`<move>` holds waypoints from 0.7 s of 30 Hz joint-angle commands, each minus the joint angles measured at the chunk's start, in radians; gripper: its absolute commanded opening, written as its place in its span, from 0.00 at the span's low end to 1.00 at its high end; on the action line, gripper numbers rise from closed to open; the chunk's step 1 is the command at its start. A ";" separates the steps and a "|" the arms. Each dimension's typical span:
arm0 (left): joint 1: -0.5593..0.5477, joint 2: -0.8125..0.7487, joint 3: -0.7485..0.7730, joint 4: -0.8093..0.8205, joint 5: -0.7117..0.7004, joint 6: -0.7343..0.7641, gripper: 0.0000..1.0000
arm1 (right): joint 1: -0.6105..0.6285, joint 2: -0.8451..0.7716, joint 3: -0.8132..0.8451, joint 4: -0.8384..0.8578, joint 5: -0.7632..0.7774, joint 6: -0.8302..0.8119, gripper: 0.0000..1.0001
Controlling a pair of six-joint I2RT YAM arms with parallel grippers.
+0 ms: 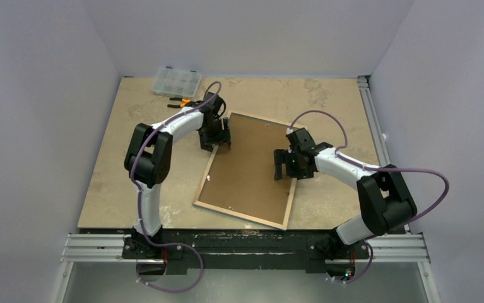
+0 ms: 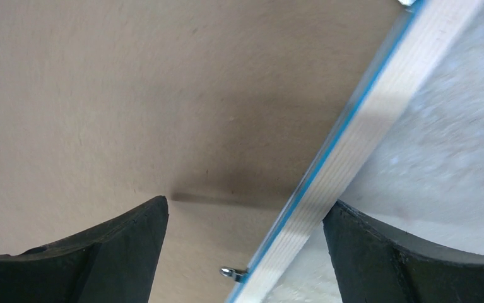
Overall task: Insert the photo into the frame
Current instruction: Adjust the photo frame at the center of the board.
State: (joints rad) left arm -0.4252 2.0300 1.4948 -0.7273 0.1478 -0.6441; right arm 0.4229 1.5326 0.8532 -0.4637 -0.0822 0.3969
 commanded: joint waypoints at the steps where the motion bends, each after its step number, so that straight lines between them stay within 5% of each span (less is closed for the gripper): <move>1: -0.043 0.068 0.197 -0.002 0.103 0.010 0.67 | 0.153 -0.004 -0.102 0.015 -0.197 0.154 0.88; 7: -0.056 -0.058 0.208 -0.185 -0.187 0.081 0.71 | 0.180 -0.089 -0.092 0.004 -0.160 0.169 0.91; 11: -0.058 -0.328 -0.047 -0.174 -0.248 0.037 0.74 | 0.179 -0.148 -0.039 -0.042 -0.112 0.138 0.95; 21: -0.060 -0.956 -0.652 -0.118 -0.152 -0.237 0.72 | 0.180 -0.199 -0.001 -0.021 -0.154 0.139 0.97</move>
State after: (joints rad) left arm -0.4858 1.1706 0.9890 -0.8448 -0.0288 -0.7387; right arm 0.6010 1.3674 0.8177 -0.5201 -0.1822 0.5182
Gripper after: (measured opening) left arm 0.733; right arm 0.965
